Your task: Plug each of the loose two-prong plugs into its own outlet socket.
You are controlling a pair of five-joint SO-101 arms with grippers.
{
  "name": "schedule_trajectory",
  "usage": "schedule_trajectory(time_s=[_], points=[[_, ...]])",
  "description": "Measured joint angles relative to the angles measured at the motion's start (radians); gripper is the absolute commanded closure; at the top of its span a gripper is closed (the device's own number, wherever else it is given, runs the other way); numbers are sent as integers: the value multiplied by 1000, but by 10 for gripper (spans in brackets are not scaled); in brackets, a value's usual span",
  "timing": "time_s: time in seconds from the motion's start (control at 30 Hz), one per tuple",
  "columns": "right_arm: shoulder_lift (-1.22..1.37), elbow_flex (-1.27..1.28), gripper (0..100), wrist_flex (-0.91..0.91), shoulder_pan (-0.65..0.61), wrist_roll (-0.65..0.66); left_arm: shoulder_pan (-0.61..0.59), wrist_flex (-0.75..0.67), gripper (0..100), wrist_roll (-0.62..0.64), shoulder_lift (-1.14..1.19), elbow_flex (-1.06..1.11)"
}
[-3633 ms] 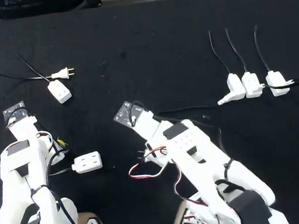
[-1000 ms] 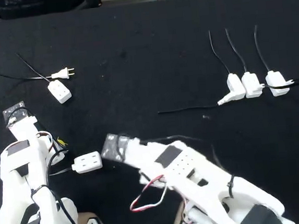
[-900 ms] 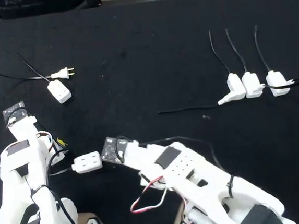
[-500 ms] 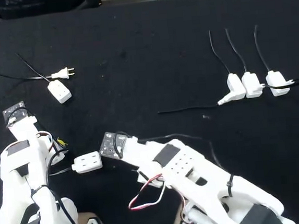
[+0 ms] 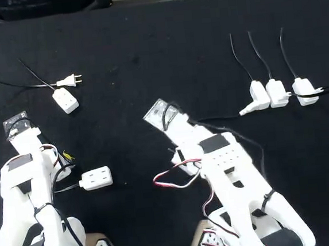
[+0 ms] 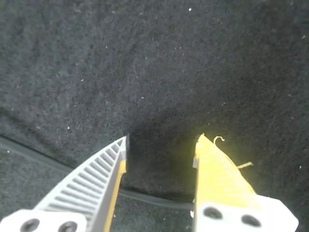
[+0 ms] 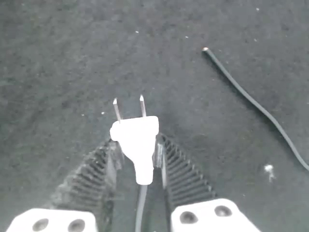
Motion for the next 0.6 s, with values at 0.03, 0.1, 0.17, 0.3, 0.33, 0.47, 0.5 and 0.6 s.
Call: schedule_trajectory(time_s=[0.03, 0.1, 0.17, 0.3, 0.33, 0.47, 0.5, 0.6], points=[[0, 11, 822, 0, -8, 2, 0, 0, 770, 0, 0, 0], [0, 37, 818, 12, -37, 2, 0, 0, 770, 0, 0, 0], [0, 63, 845, 15, -77, 2, 0, 0, 770, 0, 0, 0], [0, 77, 883, 15, -127, 3, 0, 0, 770, 0, 0, 0], [0, 77, 882, 15, -133, 3, 0, 0, 770, 0, 0, 0], [0, 77, 882, 15, -141, 3, 0, 0, 770, 0, 0, 0], [0, 77, 884, 23, -141, 3, 0, 0, 770, 0, 0, 0], [-3, 55, 884, 101, -141, 3, 0, 0, 770, 0, 0, 0]])
